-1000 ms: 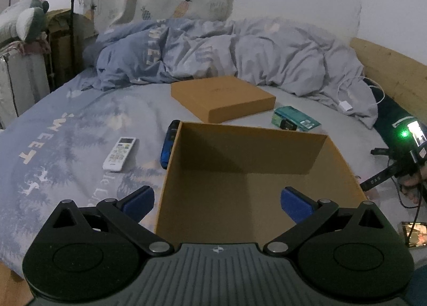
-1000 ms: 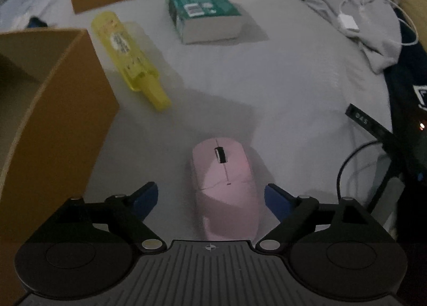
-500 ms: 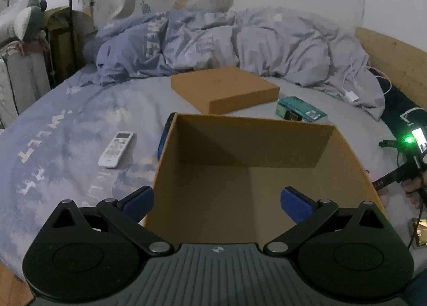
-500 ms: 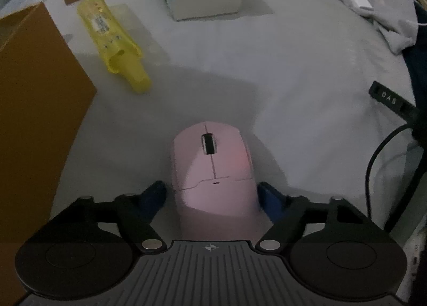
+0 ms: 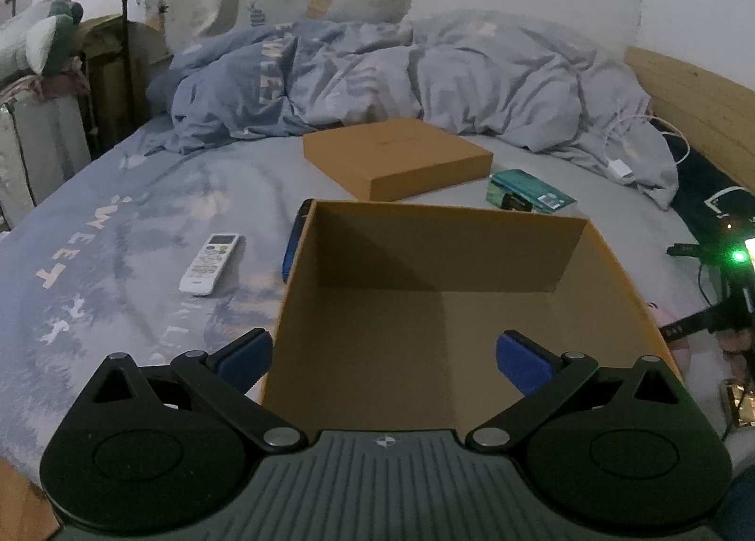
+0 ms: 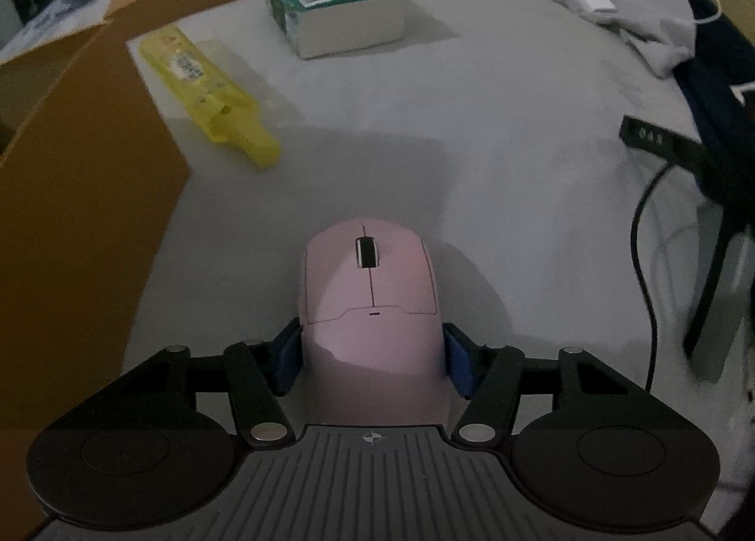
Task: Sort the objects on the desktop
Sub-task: 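Carry the pink mouse with the right tool over the cardboard box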
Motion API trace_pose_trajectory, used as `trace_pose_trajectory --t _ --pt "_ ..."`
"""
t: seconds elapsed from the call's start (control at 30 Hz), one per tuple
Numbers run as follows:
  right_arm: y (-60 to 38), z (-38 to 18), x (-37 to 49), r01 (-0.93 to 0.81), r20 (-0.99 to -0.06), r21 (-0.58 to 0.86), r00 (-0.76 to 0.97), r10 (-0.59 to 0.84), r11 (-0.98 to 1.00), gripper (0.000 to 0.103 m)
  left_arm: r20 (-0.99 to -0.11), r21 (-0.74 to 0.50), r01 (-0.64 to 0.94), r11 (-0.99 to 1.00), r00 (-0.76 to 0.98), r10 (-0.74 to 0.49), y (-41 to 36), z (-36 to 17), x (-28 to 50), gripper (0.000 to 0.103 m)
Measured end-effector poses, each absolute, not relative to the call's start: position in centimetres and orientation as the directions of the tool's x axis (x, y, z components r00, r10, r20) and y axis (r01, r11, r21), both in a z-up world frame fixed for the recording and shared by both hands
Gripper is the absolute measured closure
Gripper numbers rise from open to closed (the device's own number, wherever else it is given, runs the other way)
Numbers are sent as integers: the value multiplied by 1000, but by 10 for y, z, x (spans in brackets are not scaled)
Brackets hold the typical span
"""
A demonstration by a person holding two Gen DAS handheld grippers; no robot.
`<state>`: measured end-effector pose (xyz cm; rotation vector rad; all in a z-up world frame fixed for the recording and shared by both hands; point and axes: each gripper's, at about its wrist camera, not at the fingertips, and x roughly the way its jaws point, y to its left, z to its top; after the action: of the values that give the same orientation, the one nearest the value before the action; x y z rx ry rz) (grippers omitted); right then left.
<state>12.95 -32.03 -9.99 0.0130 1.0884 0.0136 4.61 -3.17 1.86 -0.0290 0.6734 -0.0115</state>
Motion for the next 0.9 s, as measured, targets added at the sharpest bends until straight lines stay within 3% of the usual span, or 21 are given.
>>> trace_pose_trajectory --t 0.9 --pt "-246 57 19 -83 -732 111 667 138 990 40 -517 -8 30 1000 855 -30 -16 43 23 0"
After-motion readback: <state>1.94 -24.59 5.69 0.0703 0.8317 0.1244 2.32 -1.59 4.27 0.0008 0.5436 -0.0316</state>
